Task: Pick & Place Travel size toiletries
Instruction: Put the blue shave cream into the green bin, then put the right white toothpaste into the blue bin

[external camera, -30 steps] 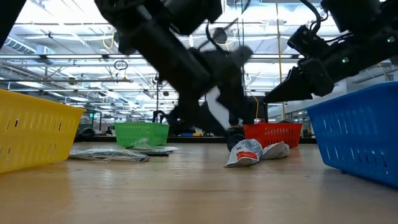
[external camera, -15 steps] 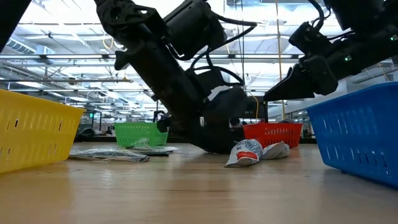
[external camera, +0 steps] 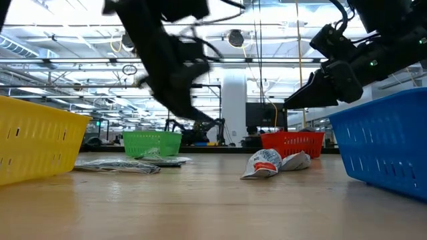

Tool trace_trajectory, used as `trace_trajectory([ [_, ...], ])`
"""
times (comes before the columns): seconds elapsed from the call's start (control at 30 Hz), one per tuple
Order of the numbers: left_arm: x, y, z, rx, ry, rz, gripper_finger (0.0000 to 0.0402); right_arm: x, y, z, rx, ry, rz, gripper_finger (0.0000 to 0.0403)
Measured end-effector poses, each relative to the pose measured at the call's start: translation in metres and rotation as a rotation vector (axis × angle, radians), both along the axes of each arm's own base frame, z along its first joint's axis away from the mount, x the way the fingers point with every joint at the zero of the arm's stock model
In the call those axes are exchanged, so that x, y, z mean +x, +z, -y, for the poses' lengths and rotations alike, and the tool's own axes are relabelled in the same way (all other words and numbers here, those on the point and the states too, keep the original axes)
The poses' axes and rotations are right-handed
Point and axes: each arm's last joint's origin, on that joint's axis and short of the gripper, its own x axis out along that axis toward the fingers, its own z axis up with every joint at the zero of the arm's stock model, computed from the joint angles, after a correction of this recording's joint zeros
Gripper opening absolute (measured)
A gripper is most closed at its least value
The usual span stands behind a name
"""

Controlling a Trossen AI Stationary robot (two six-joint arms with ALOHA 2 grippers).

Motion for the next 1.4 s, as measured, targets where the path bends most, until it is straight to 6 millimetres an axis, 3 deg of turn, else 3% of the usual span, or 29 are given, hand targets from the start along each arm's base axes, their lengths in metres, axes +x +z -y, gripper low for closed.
trace_trajectory([
  [0.13,-0.035,0.028,-0.039,-0.056,0.233,-0.071,0.0130,0.000,0.000,0.000,0.000,0.000,-0.001,0.0251],
  [0.2,-0.048,0.030,-0.060,-0.085,0.327,-0.109,0.0138,0.000,0.000,0.000,0.000,0.000,-0.001,0.0251],
  [0.43,-0.064,-0.005,-0.119,-0.188,0.415,-0.079,0.0121,0.000,0.000,0.000,-0.001,0.000,-0.002,0.0251],
  [0.53,-0.072,-0.014,-0.135,-0.177,0.473,-0.051,0.0122,0.000,0.000,0.000,0.000,0.000,-0.002,0.0251],
  [0.67,-0.078,-0.019,-0.147,-0.166,0.491,-0.052,0.0157,0.000,0.000,0.000,0.000,0.000,-0.002,0.0251],
  [0.97,-0.074,-0.015,-0.155,-0.179,0.405,-0.022,0.0274,0.000,0.000,0.000,0.000,0.000,-0.002,0.0251],
  [1.1,-0.069,0.001,-0.148,-0.154,0.355,0.039,0.0303,0.000,0.000,0.000,0.005,-0.002,0.001,0.0251],
  [1.27,-0.058,0.029,-0.113,-0.093,0.200,0.187,0.0311,0.000,0.000,0.000,0.010,-0.004,0.006,0.0251],
  [1.4,-0.042,0.041,-0.073,0.042,0.062,0.271,0.0312,0.000,0.000,0.000,0.027,-0.008,0.015,0.0251],
])
